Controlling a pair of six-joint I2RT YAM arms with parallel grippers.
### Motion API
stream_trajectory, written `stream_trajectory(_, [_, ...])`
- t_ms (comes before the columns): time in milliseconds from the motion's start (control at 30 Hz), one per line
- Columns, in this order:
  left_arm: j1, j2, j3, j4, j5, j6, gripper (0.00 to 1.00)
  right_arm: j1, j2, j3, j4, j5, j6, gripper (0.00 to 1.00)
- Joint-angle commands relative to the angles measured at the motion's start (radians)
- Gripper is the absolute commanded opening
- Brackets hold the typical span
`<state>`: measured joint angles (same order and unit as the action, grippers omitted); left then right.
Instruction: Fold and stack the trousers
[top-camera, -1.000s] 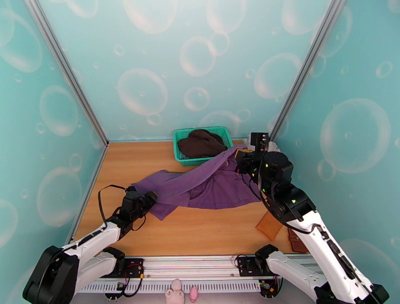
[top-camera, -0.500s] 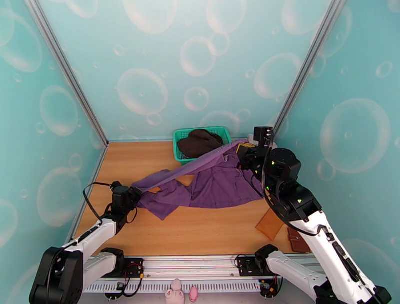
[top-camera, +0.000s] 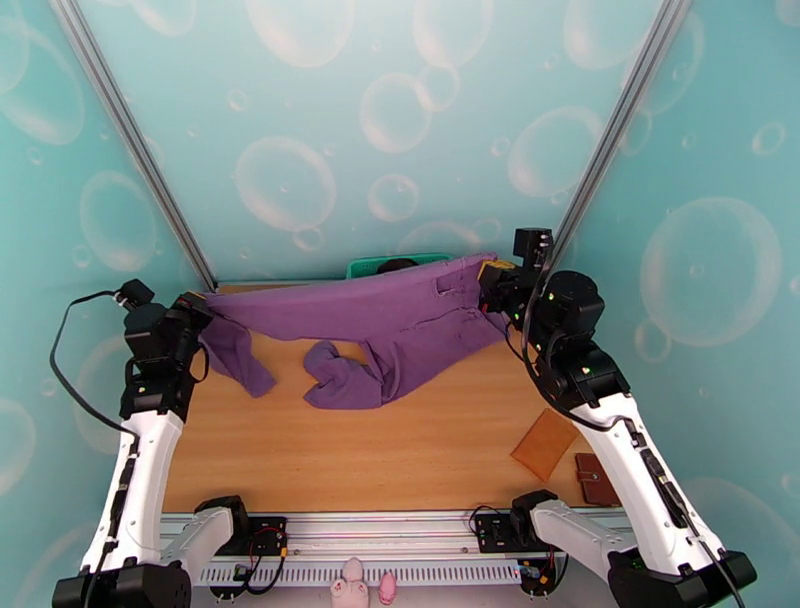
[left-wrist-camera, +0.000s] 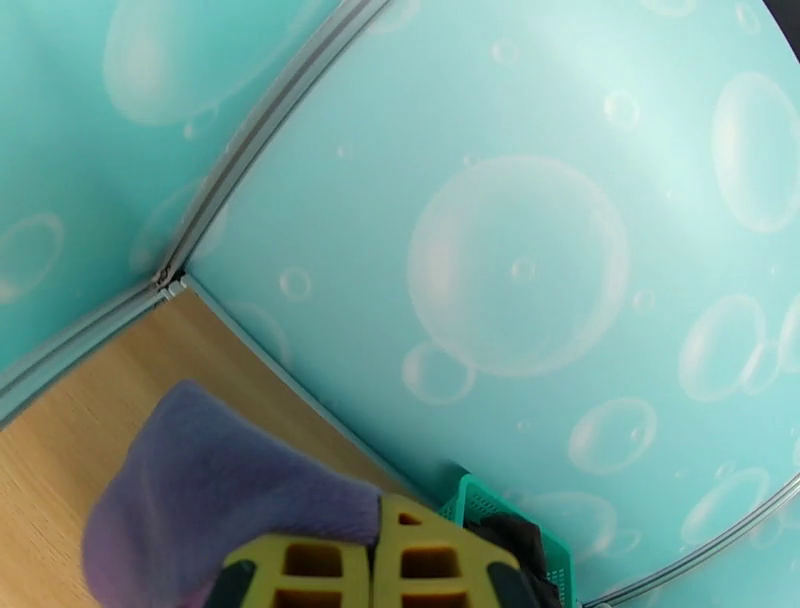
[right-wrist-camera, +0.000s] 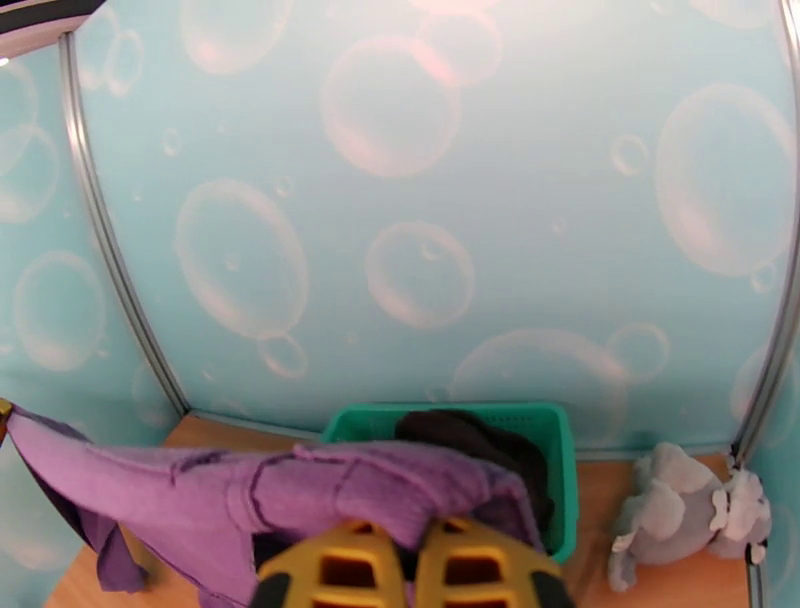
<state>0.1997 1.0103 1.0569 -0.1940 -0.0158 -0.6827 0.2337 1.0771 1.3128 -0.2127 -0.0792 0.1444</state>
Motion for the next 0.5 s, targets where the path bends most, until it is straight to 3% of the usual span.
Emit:
stream_trajectory(0, [0.032, -0.048, -0.02, -0.109, 0.015, 0.03, 0.0, -0.024, -0.045, 0.019, 0.123, 0.022, 0.0, 0.0])
stream_trajectory(200, [0.021, -0.31, -0.305, -0.19, 0.138, -0.068, 0.0, -0.039, -0.2, -0.18, 0.082, 0.13, 0.008, 0.0])
stream_trajectory(367, [-0.053, -0.577, -0.475, -0.334, 0.175, -0.173, 0.0, -0.042, -0.305, -0.293, 0.006, 0.214, 0.039, 0.0])
stream_trajectory(467, [-0.097, -0.646, -0.527, -0.39, 0.196, -0.199, 0.0, -0.042, -0.35, -0.352, -0.011, 0.273, 0.054, 0.0])
